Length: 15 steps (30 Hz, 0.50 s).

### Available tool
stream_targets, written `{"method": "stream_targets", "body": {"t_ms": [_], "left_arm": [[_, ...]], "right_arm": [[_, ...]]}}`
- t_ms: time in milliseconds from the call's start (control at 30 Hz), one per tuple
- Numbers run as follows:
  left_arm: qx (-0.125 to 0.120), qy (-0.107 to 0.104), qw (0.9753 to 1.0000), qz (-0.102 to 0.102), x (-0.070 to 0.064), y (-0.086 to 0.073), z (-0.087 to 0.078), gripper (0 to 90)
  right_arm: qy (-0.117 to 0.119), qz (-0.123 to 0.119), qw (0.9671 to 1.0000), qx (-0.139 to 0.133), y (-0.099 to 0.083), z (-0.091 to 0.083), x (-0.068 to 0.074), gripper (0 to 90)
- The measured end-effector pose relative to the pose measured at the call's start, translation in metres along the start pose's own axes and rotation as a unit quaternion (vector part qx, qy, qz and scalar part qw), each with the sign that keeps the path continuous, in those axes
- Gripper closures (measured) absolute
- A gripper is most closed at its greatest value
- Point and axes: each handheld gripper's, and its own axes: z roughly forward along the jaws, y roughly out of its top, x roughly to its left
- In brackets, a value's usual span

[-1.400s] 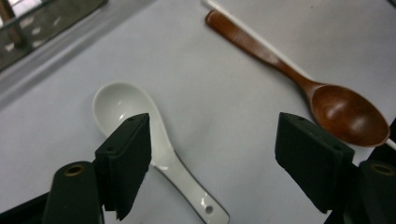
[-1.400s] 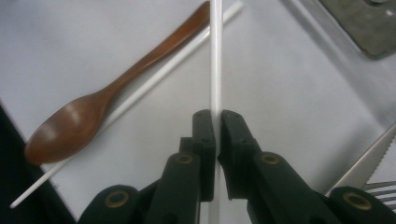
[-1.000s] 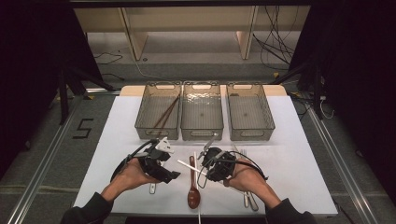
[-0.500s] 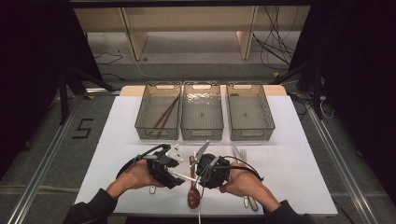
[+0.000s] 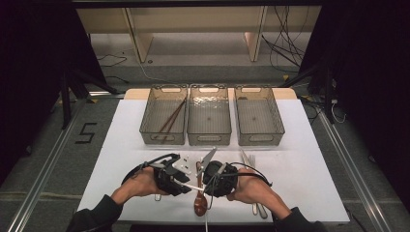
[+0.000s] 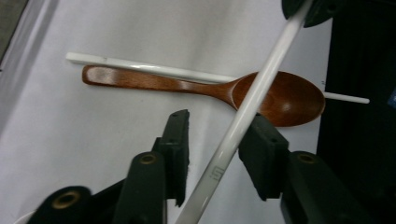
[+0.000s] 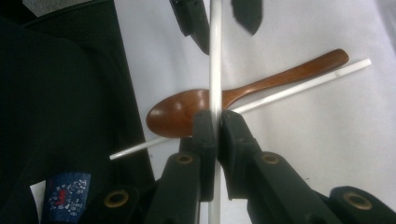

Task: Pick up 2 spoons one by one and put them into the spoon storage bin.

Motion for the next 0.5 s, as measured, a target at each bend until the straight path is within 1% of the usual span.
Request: {"method": "stream_targets", "body": {"t_ms": [67, 100, 200, 233, 267, 300, 333, 367, 400, 433, 467, 500], "left_arm": [[0.003, -0.007, 1.0, 0.006, -0.001, 0.0, 0.0, 68.8], [0.004, -0.008, 0.9999, 0.009, -0.001, 0.001, -0.001, 69.7], [0.01, -0.014, 0.9996, 0.021, -0.003, 0.001, -0.001, 72.4], [0.008, -0.017, 0.9996, 0.023, -0.003, 0.0, -0.001, 73.3], [0.009, -0.024, 0.9994, 0.026, -0.004, 0.0, -0.001, 74.3], [0.01, -0.027, 0.9991, 0.031, -0.005, 0.0, -0.001, 76.0], [0.009, -0.029, 0.9988, 0.037, -0.005, 0.0, -0.001, 77.8], [0.007, -0.035, 0.9986, 0.04, -0.006, 0.0, -0.001, 79.5], [0.004, -0.04, 0.9983, 0.041, -0.007, 0.001, -0.001, 81.2], [0.003, -0.04, 0.9985, 0.037, -0.007, 0.001, -0.002, 82.1], [0.0, -0.035, 0.9988, 0.034, -0.007, 0.001, -0.002, 82.3], [0.004, -0.029, 0.999, 0.033, -0.006, 0.002, -0.003, 82.5]], "right_arm": [[0.002, -0.006, 1.0, 0.0, -0.001, 0.0, -0.001, 85.5], [0.002, -0.005, 1.0, 0.0, -0.001, 0.0, -0.001, 85.4], [0.004, -0.017, 0.9999, 0.002, -0.001, 0.0, -0.002, 85.1], [0.003, -0.015, 0.9999, -0.004, -0.002, 0.0, -0.001, 84.9], [0.005, -0.016, 0.9999, -0.003, -0.002, 0.0, -0.002, 84.6], [0.002, -0.022, 0.9998, -0.002, -0.002, -0.001, -0.003, 83.8], [-0.003, -0.023, 0.9997, -0.005, -0.003, -0.001, -0.003, 83.0], [-0.007, -0.021, 0.9997, -0.004, -0.003, -0.003, -0.005, 82.1], [-0.013, -0.018, 0.9997, -0.008, -0.003, -0.004, -0.006, 81.3], [-0.015, -0.017, 0.9997, -0.008, -0.004, -0.006, -0.009, 81.0], [-0.018, -0.011, 0.9997, -0.015, -0.004, -0.008, -0.012, 80.6], [-0.022, -0.007, 0.9996, -0.019, -0.004, -0.009, -0.014, 77.5]]}}
